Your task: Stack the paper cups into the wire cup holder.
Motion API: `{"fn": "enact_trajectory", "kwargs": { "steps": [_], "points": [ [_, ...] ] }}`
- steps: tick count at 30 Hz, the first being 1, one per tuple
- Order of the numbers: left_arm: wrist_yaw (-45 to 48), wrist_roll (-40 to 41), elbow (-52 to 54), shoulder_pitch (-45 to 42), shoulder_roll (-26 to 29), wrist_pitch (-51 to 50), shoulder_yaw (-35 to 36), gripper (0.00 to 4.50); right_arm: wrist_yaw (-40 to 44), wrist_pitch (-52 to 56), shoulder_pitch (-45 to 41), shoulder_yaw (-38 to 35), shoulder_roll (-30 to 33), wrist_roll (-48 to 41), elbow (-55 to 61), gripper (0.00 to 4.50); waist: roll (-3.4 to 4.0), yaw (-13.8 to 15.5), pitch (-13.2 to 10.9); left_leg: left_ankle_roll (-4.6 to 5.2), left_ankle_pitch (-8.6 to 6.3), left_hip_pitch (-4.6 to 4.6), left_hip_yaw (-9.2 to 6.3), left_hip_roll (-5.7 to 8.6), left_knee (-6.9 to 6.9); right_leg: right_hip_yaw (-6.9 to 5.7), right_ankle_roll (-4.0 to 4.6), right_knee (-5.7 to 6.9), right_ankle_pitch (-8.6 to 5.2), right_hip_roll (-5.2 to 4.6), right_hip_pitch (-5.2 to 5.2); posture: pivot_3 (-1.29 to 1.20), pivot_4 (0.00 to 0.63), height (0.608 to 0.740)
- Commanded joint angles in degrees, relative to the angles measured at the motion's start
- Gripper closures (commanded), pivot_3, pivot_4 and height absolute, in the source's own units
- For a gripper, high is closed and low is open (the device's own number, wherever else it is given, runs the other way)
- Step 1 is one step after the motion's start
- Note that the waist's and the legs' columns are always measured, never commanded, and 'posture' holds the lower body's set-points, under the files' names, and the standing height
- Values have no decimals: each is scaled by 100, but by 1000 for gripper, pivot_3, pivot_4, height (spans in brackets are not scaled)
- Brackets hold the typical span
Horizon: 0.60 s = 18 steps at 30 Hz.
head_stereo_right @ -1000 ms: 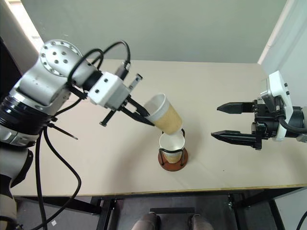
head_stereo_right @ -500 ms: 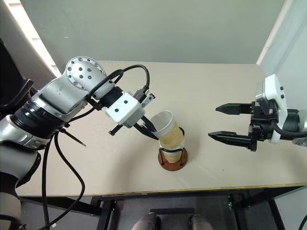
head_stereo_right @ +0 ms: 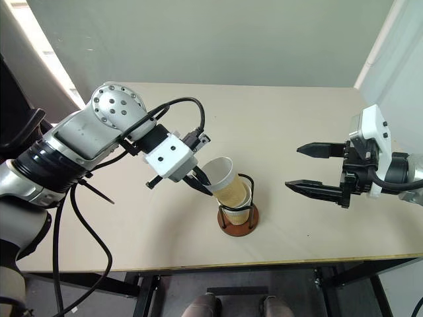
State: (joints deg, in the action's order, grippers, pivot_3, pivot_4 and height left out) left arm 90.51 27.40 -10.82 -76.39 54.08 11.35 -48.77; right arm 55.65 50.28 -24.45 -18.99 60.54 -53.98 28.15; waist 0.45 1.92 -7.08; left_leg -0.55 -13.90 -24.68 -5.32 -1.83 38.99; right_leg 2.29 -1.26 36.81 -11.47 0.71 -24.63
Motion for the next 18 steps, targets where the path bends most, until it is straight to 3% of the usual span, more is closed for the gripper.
{"fn": "enact_trajectory", "kwargs": {
  "steps": [1,2,5,12,18],
  "points": [
    [199,-207,-166,-98,-182,34,190,4474,-55,-110,11,-101,1,-60,181,98,0,5,0,0,0,0,0,0,0,0,0,0,0,-1,1,0,150,740],
    [199,-226,-189,-104,-215,28,198,4474,-62,-108,19,-104,0,-65,191,98,0,4,0,1,0,0,0,0,0,0,0,1,0,0,1,0,150,740],
    [199,-276,-256,-114,-335,-15,262,3861,-86,-102,4,-89,-11,-90,215,98,1,-2,-1,1,-1,-1,0,0,0,0,0,1,1,0,0,0,150,740],
    [199,-569,-447,117,-659,102,752,1566,-95,-108,-61,7,-39,-101,190,98,1,0,-1,1,-1,-5,0,0,0,0,-2,-3,0,0,0,0,150,740],
    [199,-758,-302,470,-626,-403,1415,1492,67,-152,-285,293,-116,-102,46,98,2,-12,-1,0,-1,-5,0,0,0,0,-4,-3,0,2,-1,0,150,740]
  ]
}}
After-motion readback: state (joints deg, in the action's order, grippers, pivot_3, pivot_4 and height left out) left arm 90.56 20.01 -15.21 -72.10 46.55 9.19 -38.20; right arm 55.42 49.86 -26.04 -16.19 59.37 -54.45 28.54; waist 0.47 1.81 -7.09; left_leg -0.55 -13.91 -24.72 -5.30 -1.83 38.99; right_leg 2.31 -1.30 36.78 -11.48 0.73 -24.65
